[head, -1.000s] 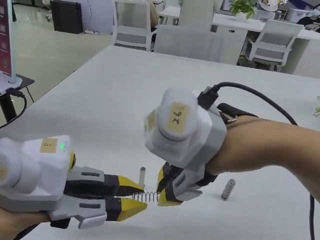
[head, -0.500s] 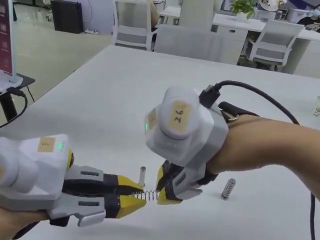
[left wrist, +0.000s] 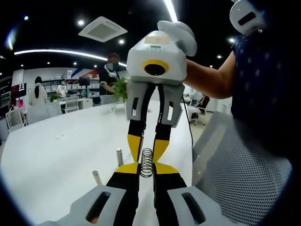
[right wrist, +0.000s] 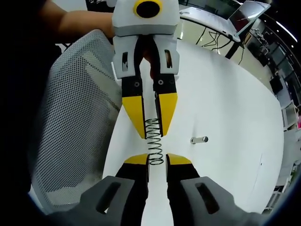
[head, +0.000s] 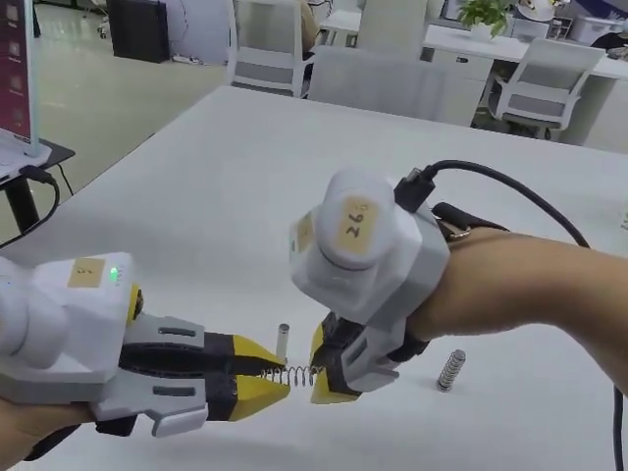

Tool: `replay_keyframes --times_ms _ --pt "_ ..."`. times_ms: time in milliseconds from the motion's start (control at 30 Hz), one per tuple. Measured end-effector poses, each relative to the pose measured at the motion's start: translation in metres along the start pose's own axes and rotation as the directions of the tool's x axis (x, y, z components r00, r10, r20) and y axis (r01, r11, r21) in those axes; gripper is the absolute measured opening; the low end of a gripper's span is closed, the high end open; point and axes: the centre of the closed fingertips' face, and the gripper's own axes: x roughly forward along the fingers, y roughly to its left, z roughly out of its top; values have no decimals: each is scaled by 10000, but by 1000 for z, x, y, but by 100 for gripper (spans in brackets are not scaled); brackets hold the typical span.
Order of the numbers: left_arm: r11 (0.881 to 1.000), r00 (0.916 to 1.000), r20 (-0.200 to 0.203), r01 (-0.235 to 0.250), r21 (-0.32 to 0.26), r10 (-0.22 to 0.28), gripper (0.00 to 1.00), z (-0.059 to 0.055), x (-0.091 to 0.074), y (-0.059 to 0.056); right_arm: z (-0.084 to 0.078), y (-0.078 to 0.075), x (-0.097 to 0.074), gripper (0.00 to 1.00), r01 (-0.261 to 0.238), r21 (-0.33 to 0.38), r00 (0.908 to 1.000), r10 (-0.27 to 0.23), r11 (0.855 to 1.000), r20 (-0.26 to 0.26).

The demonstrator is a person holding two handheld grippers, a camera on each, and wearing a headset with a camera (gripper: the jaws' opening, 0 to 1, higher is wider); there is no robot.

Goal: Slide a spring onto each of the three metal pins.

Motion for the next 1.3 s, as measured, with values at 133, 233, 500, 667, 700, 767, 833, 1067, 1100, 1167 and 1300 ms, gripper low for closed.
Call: replay_keyframes --times_ms 133,233,500,667,700,767,833,1067,1100,1167,1300 --pt "10000 10000 75 24 60 -24 3 5 -1 -1 -1 0 1 11 -70 76 9999 69 9999 75" --pt "9999 9999 96 46 129 -47 3 8 -1 -2 0 1 2 11 -100 88 9999 100 9999 107" --pt "9997 9999 133 77 247 -81 3 13 0 -1 1 1 0 10 -121 84 9997 119 9999 206" --pt "9996 9998 152 93 284 -97 3 15 1 -2 1 1 0 9 -116 80 9998 114 9999 182" --pt "9995 9998 151 90 292 -94 3 15 1 -2 1 1 0 9 -114 74 9998 112 9999 181" --pt "9996 9998 169 94 282 -99 3 15 1 -2 1 2 0 9 -122 79 9998 120 9999 184" --pt "9995 9998 177 88 290 -93 3 15 1 -2 1 2 0 9 -118 75 9997 117 9999 195" --pt "9996 9999 105 54 286 -57 3 12 1 -1 1 1 -1 9 -40 36 9998 39 10000 189" --pt "9995 10000 53 47 298 -49 3 11 1 -1 1 1 -2 9 -27 41 9998 27 10000 192" --pt "9996 10000 -4 46 289 -45 3 9 2 -1 2 1 -4 9 8 54 9998 -9 10000 220" --pt "9995 9999 -119 40 305 -36 3 7 3 0 4 1 -7 9 53 77 9996 -55 10000 289"
